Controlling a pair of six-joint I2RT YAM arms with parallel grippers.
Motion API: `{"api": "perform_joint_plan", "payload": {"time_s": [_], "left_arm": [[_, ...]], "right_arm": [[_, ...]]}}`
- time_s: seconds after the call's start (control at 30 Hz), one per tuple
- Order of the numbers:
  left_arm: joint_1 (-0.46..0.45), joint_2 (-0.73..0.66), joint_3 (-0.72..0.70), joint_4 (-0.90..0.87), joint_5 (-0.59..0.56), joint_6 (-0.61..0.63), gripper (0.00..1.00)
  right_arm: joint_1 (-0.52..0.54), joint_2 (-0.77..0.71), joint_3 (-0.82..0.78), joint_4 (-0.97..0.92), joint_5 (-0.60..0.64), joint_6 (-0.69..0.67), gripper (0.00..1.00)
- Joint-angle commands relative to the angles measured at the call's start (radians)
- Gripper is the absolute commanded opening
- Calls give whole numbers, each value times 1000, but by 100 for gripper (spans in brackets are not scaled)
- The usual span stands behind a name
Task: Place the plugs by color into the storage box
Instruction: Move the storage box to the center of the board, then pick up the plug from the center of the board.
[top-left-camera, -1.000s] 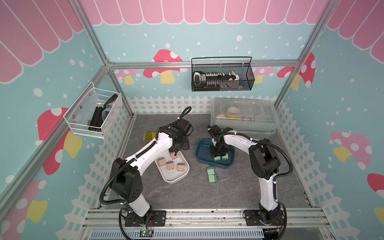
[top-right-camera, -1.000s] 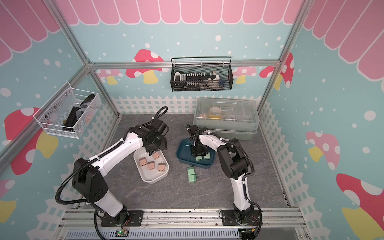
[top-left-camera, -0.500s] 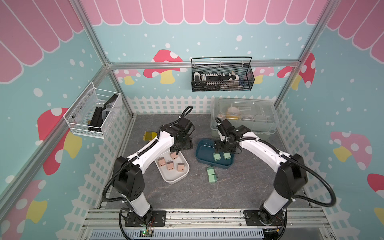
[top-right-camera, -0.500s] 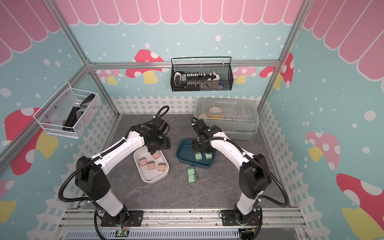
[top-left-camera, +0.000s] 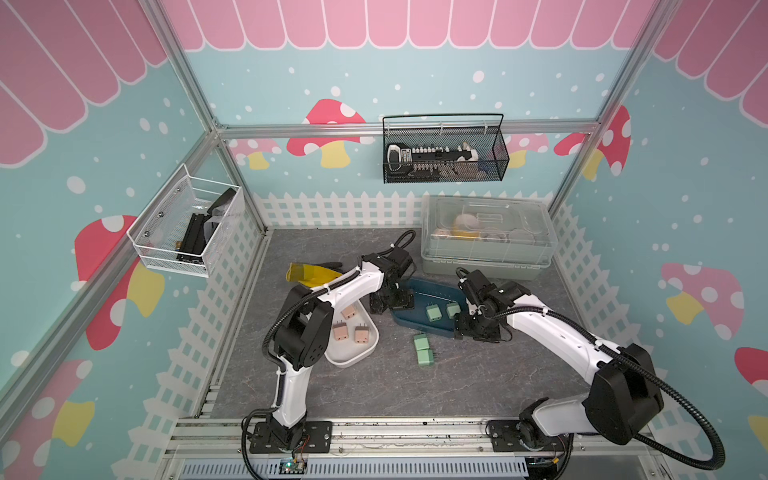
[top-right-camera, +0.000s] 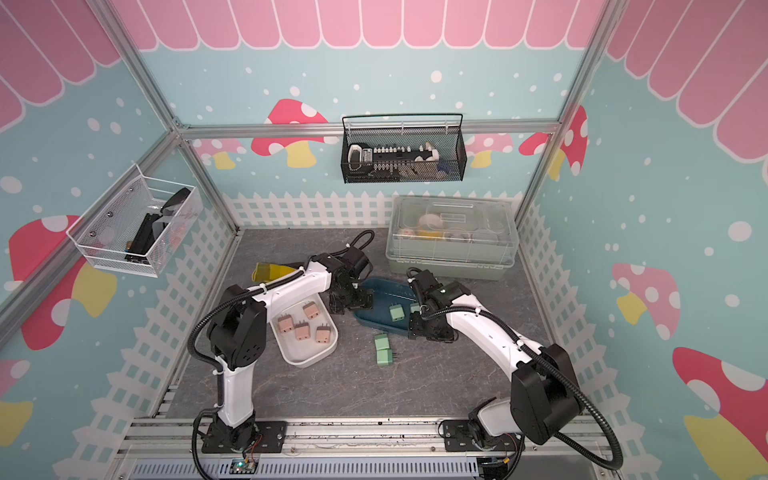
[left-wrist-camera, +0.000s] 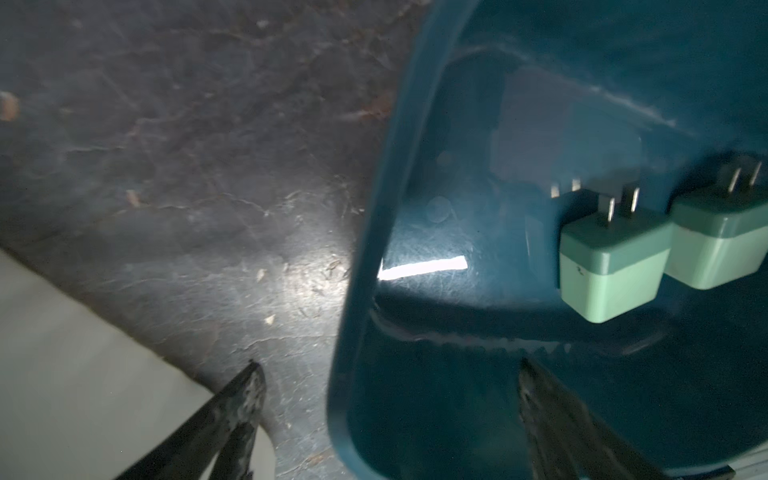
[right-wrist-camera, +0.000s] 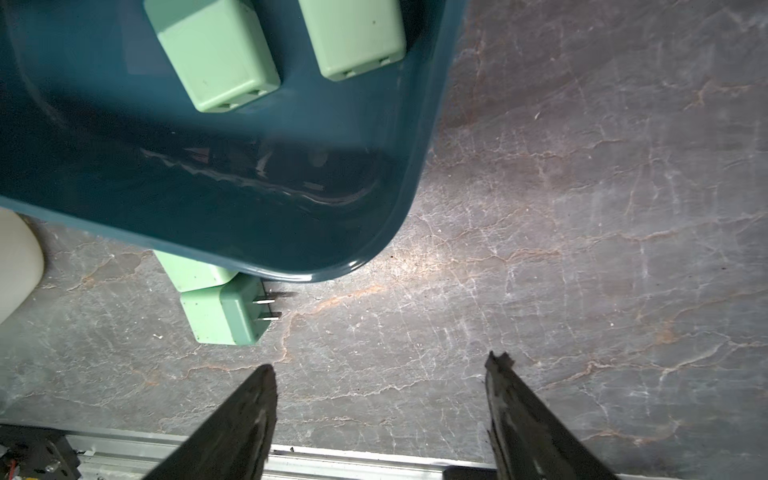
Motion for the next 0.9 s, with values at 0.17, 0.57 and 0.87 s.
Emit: {"api": "perform_joint_plan", "payload": {"time_s": [0.17,0.57,0.87], "left_arm": [[-51,77,9,250,297,-167,91],[-39,-68,-37,162,181,-175,91],[163,-338,-237,81,59,-96,90]], "right_arm": [[-28,-62,-40,-6,-16,44,76],[254,-13,-30,112,-5,239,73],[380,247,99,168,38,244,75]]}}
